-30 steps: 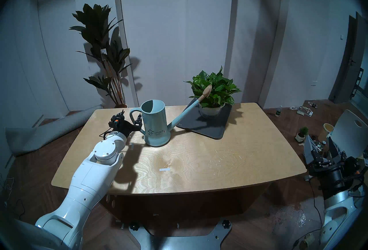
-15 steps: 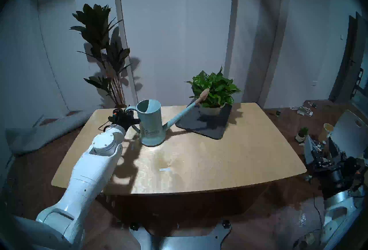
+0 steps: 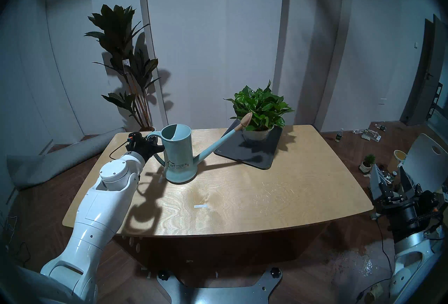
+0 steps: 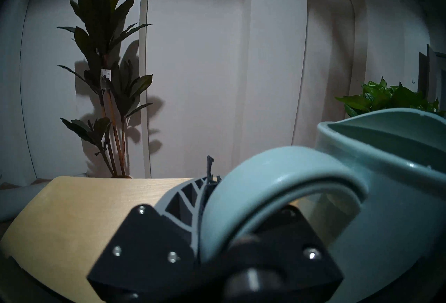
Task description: Pick up the watering can and pour water into the potted plant, then put the can down
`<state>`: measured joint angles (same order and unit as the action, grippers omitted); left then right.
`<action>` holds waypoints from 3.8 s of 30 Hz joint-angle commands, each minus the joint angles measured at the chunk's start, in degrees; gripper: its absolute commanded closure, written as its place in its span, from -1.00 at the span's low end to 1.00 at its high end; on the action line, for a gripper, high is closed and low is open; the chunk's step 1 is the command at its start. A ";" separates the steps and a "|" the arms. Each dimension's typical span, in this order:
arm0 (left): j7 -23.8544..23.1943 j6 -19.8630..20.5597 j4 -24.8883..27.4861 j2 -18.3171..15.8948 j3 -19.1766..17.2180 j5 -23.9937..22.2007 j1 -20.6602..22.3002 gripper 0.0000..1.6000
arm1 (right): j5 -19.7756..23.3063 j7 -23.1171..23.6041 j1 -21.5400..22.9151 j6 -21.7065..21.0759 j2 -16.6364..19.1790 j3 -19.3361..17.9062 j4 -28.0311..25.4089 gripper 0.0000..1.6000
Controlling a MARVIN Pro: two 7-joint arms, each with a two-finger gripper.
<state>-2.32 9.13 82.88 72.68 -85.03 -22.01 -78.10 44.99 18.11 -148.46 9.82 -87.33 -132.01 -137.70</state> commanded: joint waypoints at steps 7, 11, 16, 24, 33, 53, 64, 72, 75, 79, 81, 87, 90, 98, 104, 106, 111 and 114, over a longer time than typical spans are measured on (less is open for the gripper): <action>4.54 -2.59 8.60 5.86 -2.24 -3.12 3.09 1.00 | -0.06 0.16 0.08 0.13 0.12 -0.02 -0.85 -1.00; 6.35 -2.15 9.80 7.62 -1.98 -3.66 4.09 1.00 | -0.06 0.17 0.09 0.14 0.13 -0.02 -0.82 -1.00; 9.05 -1.53 11.84 9.84 -2.11 -4.61 4.13 1.00 | -0.06 0.18 0.09 0.14 0.13 -0.03 -0.83 -1.00; 12.78 -1.52 14.74 12.01 -2.63 -5.81 4.24 1.00 | -0.06 0.19 0.08 0.14 0.12 -0.03 -0.85 -1.00; 14.64 -1.50 18.02 13.03 -3.36 -7.35 4.75 1.00 | -0.06 0.20 0.09 0.14 0.12 -0.03 -0.84 -1.00; 12.36 -6.77 24.34 12.92 -5.43 -8.46 7.63 1.00 | -0.05 0.21 0.11 0.14 0.13 -0.03 -0.80 -1.00; 10.78 -9.21 23.74 12.74 -4.78 -7.29 10.43 1.00 | -0.06 0.21 0.09 0.14 0.11 -0.03 -0.85 -1.00; 10.06 -11.51 22.16 13.01 -3.72 -5.80 12.15 1.00 | -0.07 0.21 0.07 0.13 0.10 -0.04 -0.89 -1.00; 10.03 -12.45 21.85 13.30 -3.34 -5.29 12.74 1.00 | -0.07 0.21 0.07 0.13 0.10 -0.04 -0.89 -1.00; 10.19 -13.78 21.27 13.63 -2.87 -4.25 13.75 1.00 | -0.07 0.21 0.07 0.14 0.10 -0.04 -0.87 -1.00; 10.22 -14.40 21.15 13.79 -2.71 -3.72 14.02 1.00 | -0.06 0.21 0.08 0.14 0.11 -0.04 -0.87 -1.00; 10.26 -15.42 20.17 14.04 -2.39 -2.58 15.25 1.00 | -0.06 0.22 0.08 0.14 0.11 -0.04 -0.86 -1.00; 9.69 -16.37 18.80 13.83 -2.07 -1.64 16.35 1.00 | -0.07 0.22 0.07 0.13 0.10 -0.04 -0.88 -1.00; 5.77 -20.28 14.53 11.49 -1.39 0.50 18.31 1.00 | -0.07 0.22 0.07 0.13 0.09 -0.04 -0.89 -1.00; 2.23 -22.66 11.36 9.39 -1.53 1.72 20.16 1.00 | -0.06 0.23 0.09 0.14 0.11 -0.04 -0.84 -1.00; 0.69 -23.28 10.75 8.43 -1.71 2.24 19.81 1.00 | -0.06 0.23 0.09 0.14 0.11 -0.04 -0.84 -1.00; -1.85 -23.24 7.47 7.08 -2.14 3.31 20.99 1.00 | -0.06 0.23 0.09 0.14 0.10 -0.04 -0.85 -1.00; -2.85 -23.61 5.83 6.78 -2.29 3.94 22.03 1.00 | -0.06 0.24 0.10 0.14 0.11 -0.04 -0.84 -1.00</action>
<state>-2.55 -11.63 89.56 81.28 -86.67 -19.01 -62.46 44.99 18.21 -148.43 9.82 -87.33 -132.01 -137.61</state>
